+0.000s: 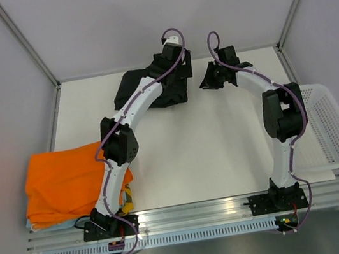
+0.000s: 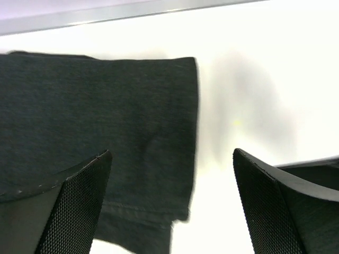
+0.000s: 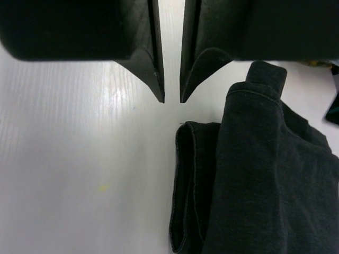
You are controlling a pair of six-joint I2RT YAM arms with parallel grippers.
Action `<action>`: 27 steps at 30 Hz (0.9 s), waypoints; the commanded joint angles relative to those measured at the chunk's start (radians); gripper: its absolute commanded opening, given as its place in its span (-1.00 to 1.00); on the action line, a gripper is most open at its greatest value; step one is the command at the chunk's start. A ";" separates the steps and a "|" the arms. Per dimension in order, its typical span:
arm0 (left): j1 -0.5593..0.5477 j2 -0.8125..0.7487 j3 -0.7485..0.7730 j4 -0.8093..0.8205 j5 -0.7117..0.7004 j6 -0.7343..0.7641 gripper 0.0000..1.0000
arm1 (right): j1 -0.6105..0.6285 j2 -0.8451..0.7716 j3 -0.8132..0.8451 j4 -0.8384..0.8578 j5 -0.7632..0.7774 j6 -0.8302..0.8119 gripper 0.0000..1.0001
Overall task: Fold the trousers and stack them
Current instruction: Fold the trousers
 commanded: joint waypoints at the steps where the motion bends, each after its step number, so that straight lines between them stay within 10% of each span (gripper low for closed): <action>1: 0.042 -0.179 -0.053 0.017 0.141 -0.214 0.99 | 0.003 -0.027 0.010 0.041 -0.065 0.007 -0.50; 7: 0.234 -0.306 -0.384 0.035 0.276 -0.393 0.90 | 0.009 0.054 0.083 0.128 -0.183 0.108 0.32; 14: 0.340 -0.533 -1.082 0.537 0.546 -0.695 0.87 | 0.082 0.165 0.222 0.163 -0.131 0.164 0.64; 27: 0.343 -0.466 -1.094 0.753 0.628 -0.771 0.84 | 0.115 0.450 0.530 0.120 -0.062 0.250 0.58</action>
